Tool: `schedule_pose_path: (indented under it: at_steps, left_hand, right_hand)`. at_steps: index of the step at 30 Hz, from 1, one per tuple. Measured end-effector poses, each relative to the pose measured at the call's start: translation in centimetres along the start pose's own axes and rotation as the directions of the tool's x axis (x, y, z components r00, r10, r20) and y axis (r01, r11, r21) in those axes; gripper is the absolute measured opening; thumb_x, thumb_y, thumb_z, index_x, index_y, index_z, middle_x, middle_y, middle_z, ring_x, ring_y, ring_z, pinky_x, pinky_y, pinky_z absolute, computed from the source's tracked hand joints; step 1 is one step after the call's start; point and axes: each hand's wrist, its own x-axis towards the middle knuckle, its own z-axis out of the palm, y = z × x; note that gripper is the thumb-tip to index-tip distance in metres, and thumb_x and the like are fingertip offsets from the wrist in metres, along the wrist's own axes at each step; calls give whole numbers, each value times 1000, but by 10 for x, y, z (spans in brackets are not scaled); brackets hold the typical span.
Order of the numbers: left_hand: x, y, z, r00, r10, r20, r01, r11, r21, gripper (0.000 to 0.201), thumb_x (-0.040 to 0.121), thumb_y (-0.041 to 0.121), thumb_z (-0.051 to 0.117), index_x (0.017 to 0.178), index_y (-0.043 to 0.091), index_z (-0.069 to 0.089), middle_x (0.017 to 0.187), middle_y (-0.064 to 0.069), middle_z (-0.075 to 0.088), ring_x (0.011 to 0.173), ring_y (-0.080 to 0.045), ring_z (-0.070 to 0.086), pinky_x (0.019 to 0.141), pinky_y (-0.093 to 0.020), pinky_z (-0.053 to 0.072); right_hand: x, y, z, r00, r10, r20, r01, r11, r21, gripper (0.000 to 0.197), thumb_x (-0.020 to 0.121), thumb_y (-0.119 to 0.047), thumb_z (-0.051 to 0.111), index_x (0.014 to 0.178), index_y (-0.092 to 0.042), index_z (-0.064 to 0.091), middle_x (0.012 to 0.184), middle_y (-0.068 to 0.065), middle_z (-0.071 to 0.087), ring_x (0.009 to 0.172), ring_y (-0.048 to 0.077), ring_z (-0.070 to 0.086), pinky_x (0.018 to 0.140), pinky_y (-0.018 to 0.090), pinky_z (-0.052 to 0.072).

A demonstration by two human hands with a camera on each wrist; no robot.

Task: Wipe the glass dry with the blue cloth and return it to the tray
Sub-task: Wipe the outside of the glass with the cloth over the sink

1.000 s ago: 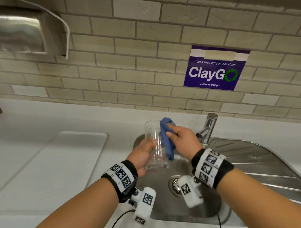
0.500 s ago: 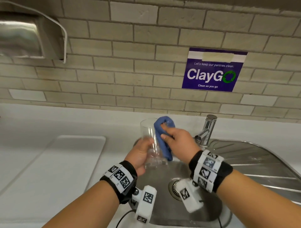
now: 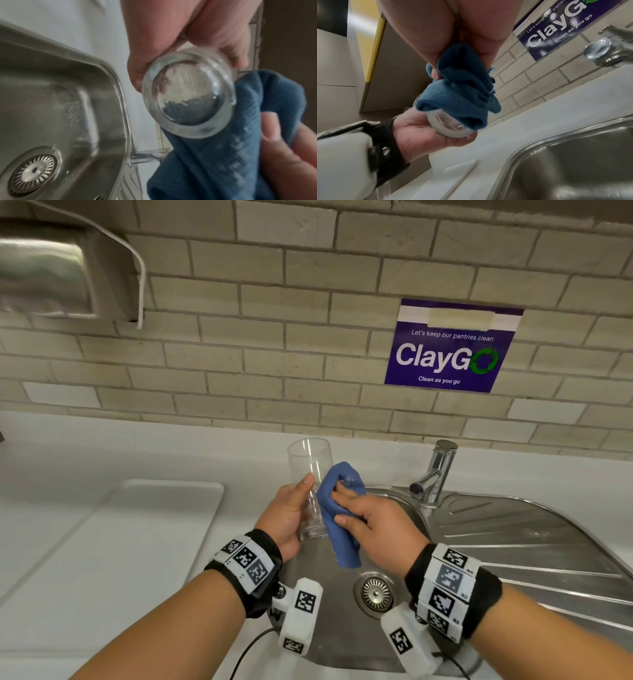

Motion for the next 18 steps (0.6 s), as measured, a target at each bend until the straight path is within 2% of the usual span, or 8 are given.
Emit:
schedule_pose_path:
  at_steps: [3, 5, 7, 9, 10, 12, 15, 18]
  left_hand:
    - [-2, 1, 2, 998, -70, 6, 70, 997, 43, 46, 98, 42, 47, 118, 7, 69, 103, -16, 75, 87, -23, 73, 75, -31, 59]
    - [-2, 1, 5, 999, -53, -8, 54, 996, 74, 46, 93, 46, 52, 114, 11, 73, 108, -18, 74, 95, -26, 72, 83, -33, 59]
    - [-4, 1, 9, 1000, -20, -11, 21, 995, 97, 47, 84, 53, 55, 105, 17, 78, 112, -16, 75, 104, -27, 70, 93, -37, 55]
    - [-5, 0, 9, 999, -42, 2, 42, 997, 62, 55, 82, 58, 55, 113, 18, 75, 120, -18, 72, 112, -31, 68, 101, -43, 51]
    - [-6, -2, 8, 999, -53, 12, 52, 998, 40, 60, 83, 58, 56, 122, 15, 70, 124, -22, 69, 113, -33, 67, 100, -45, 52]
    - [-7, -7, 7, 997, -62, 54, 62, 998, 7, 68, 83, 55, 61, 132, 8, 61, 125, -26, 67, 105, -34, 70, 88, -44, 58]
    - [-8, -12, 5, 994, -73, 85, 78, 996, -49, 70, 79, 50, 67, 132, 6, 59, 115, -22, 71, 96, -31, 74, 76, -40, 61]
    - [-8, -10, 0, 997, -63, 33, 63, 998, -23, 63, 84, 51, 64, 128, 6, 63, 112, -23, 71, 94, -30, 73, 75, -38, 59]
  right_hand:
    - [-4, -3, 6, 999, -48, 18, 49, 997, -66, 46, 90, -12, 52, 133, -22, 41, 146, -7, 35, 132, 0, 27, 113, 19, 18]
    - [-3, -6, 11, 997, -66, 29, 69, 992, -105, 47, 91, -9, 50, 135, -18, 38, 148, -3, 32, 134, 4, 25, 112, 14, 15]
    - [1, -12, 10, 998, -58, 24, 60, 995, -80, 48, 90, -4, 49, 136, -11, 34, 148, 1, 29, 131, 2, 22, 103, -1, 10]
    - [10, -17, 4, 1000, -9, -1, 9, 999, 48, 48, 90, 1, 48, 135, -6, 34, 144, -3, 29, 123, -1, 24, 91, -12, 10]
    - [16, -18, 0, 999, 31, -13, -29, 993, 111, 48, 90, 1, 48, 135, -6, 35, 140, -7, 30, 121, -1, 27, 88, -13, 13]
    - [29, -15, -9, 990, 128, -65, -115, 977, 181, 42, 91, -3, 48, 132, -9, 43, 128, -12, 41, 115, 3, 39, 92, -3, 25]
    - [34, -11, -12, 968, 226, -110, -196, 953, 231, 34, 91, -11, 49, 124, -15, 53, 99, -10, 59, 90, 8, 54, 86, 22, 41]
    - [14, -10, 3, 985, 167, -37, -160, 978, 137, 37, 91, -13, 50, 127, -21, 50, 105, -14, 56, 97, 5, 52, 89, 20, 38]
